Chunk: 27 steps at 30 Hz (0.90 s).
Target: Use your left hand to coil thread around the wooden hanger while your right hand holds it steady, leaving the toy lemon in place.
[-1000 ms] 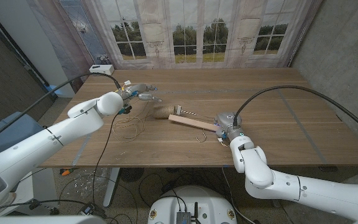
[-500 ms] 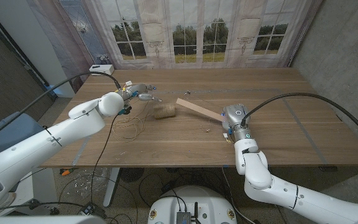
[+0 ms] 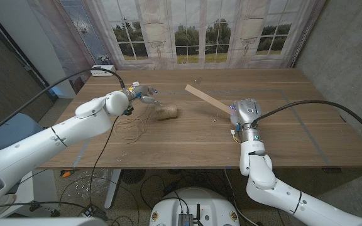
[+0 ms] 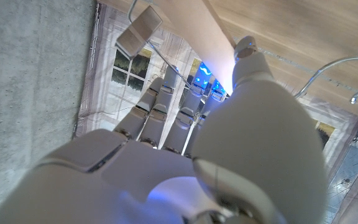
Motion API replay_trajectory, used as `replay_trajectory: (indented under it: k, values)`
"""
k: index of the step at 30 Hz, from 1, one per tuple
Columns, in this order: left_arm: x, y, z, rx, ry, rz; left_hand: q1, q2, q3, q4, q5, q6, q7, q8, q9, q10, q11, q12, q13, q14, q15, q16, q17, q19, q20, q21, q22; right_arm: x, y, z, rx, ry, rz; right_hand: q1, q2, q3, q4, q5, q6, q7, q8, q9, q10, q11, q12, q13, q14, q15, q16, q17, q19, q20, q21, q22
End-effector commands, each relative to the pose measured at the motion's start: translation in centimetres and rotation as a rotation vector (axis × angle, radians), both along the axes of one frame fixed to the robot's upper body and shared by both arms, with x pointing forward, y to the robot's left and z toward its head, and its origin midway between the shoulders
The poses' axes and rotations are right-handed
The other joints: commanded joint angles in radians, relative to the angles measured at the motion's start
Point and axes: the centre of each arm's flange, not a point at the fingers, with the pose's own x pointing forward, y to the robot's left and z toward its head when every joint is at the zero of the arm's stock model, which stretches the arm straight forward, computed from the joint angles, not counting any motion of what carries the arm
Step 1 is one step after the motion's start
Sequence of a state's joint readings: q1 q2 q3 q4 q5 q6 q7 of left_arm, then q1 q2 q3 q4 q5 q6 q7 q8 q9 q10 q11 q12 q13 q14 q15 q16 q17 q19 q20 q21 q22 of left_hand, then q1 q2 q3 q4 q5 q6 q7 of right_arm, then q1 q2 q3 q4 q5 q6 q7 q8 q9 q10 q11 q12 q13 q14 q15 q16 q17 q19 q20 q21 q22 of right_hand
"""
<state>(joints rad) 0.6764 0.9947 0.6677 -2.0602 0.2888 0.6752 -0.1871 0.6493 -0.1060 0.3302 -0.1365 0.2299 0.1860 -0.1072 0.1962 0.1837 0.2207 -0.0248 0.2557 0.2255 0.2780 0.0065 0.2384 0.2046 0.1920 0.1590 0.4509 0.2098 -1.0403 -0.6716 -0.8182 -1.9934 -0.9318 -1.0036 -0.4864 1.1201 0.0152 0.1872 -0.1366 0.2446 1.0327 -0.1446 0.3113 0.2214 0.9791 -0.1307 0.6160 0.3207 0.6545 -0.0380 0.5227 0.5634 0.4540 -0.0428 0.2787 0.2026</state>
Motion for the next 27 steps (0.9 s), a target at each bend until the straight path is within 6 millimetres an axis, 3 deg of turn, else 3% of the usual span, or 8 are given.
replay_trajectory:
  k: [1,9,12,15,18,23,26,27]
  values:
    - [-0.1,-1.8,1.1,0.08,0.005,-0.001,0.026,0.011,-0.005,0.0,0.009,0.015,-0.035,0.007,0.005,0.016,-0.009,0.006,0.004,0.007,-0.004,0.001,0.0,0.003,0.011,0.0,0.0,-0.7,-0.9,0.3,0.059,-0.088,0.008,0.132,0.14,-0.003,0.004,0.004,0.036,0.009,0.007,0.066,0.036,-0.031,0.03,0.168,0.032,-0.2,0.001,0.006,0.01,-0.039,0.009,0.004]
    - [0.8,-3.6,1.4,0.169,0.025,-0.02,0.089,0.053,0.006,-0.013,-0.001,0.03,-0.032,0.007,0.004,0.054,-0.007,0.017,0.007,0.089,-0.057,0.027,-0.003,0.104,-0.037,0.035,-0.005,-1.2,-1.1,0.2,0.07,-0.116,0.017,0.134,0.139,-0.006,0.005,0.005,0.037,0.011,0.009,0.073,0.034,-0.031,0.041,0.179,0.037,-0.199,-0.003,0.014,0.012,-0.036,0.012,0.003]
    - [1.2,-4.1,1.4,0.186,0.05,-0.027,0.112,0.065,0.012,-0.019,-0.005,0.038,-0.03,0.009,0.004,0.068,-0.008,0.021,0.007,0.105,-0.06,0.032,-0.003,0.126,-0.03,0.043,-0.006,-1.5,-1.2,0.2,0.075,-0.125,0.016,0.136,0.139,-0.007,0.004,0.005,0.037,0.012,0.008,0.072,0.035,-0.031,0.044,0.183,0.037,-0.2,-0.005,0.016,0.012,-0.036,0.013,0.003]
    - [1.5,-4.6,1.6,0.209,0.091,-0.025,0.13,0.065,0.009,-0.022,-0.014,0.043,-0.028,0.009,0.004,0.084,-0.014,0.024,0.007,0.112,-0.052,0.032,-0.004,0.147,0.006,0.049,-0.008,-1.7,-1.2,0.1,0.08,-0.133,0.016,0.135,0.139,-0.009,0.005,0.005,0.037,0.012,0.007,0.072,0.034,-0.03,0.047,0.186,0.038,-0.199,-0.006,0.018,0.012,-0.035,0.013,0.003]
    - [1.8,-5.2,1.7,0.238,0.129,-0.021,0.134,0.064,0.007,-0.023,-0.016,0.046,-0.022,0.009,0.004,0.088,-0.014,0.025,0.007,0.119,-0.051,0.033,-0.005,0.148,0.015,0.049,-0.008,-1.8,-1.2,0.0,0.081,-0.139,0.016,0.136,0.139,-0.009,0.005,0.005,0.038,0.013,0.007,0.073,0.033,-0.031,0.05,0.189,0.039,-0.2,-0.008,0.02,0.012,-0.035,0.014,0.003]
    - [2.0,-6.0,1.7,0.284,0.163,-0.007,0.143,0.059,0.001,-0.023,-0.02,0.045,-0.018,0.007,0.004,0.089,-0.01,0.024,0.008,0.132,-0.049,0.037,-0.005,0.166,0.01,0.054,-0.009,-2.0,-1.3,-0.1,0.084,-0.145,0.017,0.139,0.139,-0.011,0.005,0.006,0.039,0.012,0.006,0.072,0.034,-0.029,0.055,0.192,0.043,-0.201,-0.011,0.025,0.01,-0.035,0.015,0.003]
    - [2.2,-6.4,1.6,0.296,0.179,-0.019,0.15,0.058,-0.006,-0.02,-0.023,0.045,-0.015,0.006,0.005,0.089,-0.008,0.022,0.009,0.151,-0.056,0.043,-0.004,0.209,0.004,0.069,-0.01,-2.1,-1.4,-0.3,0.088,-0.148,0.017,0.14,0.139,-0.012,0.006,0.006,0.04,0.012,0.005,0.072,0.035,-0.029,0.056,0.192,0.045,-0.2,-0.013,0.028,0.011,-0.034,0.016,0.003]
    - [2.3,-6.8,1.5,0.312,0.184,-0.024,0.156,0.061,-0.01,-0.017,-0.025,0.049,-0.017,0.006,0.005,0.097,-0.006,0.024,0.01,0.174,-0.064,0.051,-0.002,0.244,-0.014,0.082,-0.011,-2.1,-1.4,-0.3,0.091,-0.148,0.018,0.139,0.14,-0.013,0.007,0.006,0.041,0.013,0.005,0.072,0.035,-0.029,0.057,0.192,0.045,-0.199,-0.014,0.029,0.011,-0.035,0.016,0.003]
